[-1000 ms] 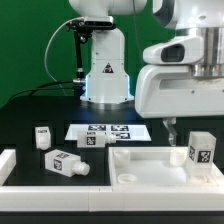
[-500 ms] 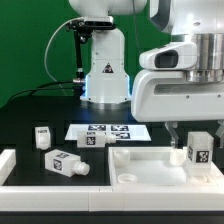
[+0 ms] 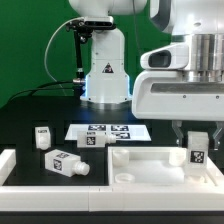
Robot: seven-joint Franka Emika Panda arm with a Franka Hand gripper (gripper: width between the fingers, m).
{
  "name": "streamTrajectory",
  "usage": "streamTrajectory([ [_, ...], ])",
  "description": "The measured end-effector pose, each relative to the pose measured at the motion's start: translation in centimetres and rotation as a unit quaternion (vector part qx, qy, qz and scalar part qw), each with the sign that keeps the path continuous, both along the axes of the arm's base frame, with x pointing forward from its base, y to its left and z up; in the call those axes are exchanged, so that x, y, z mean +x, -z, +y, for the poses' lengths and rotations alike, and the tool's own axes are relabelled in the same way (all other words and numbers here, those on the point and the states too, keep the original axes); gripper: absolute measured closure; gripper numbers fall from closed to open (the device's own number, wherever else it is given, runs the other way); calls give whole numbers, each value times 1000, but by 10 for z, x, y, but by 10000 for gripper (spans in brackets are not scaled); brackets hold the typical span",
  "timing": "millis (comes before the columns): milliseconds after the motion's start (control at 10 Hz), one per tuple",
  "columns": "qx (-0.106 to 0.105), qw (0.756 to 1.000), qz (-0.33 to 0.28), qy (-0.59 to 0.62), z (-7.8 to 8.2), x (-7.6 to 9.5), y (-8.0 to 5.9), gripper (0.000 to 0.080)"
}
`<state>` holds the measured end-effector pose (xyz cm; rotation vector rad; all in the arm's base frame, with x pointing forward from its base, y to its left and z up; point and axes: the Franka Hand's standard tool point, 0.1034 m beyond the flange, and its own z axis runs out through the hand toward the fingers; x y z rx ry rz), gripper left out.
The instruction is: Assemble one leg
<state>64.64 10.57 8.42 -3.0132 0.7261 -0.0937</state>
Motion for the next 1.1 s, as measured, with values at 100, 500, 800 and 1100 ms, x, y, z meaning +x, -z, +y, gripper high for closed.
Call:
streamTrajectory([
  [100, 12, 997, 4, 71, -1, 0, 0, 513],
  [500, 42, 944, 15, 326, -3, -1, 2, 512],
  [800, 46, 927, 11, 372, -5, -2, 1, 512],
  [1100, 38, 965, 8, 258, 1, -3, 2, 210],
])
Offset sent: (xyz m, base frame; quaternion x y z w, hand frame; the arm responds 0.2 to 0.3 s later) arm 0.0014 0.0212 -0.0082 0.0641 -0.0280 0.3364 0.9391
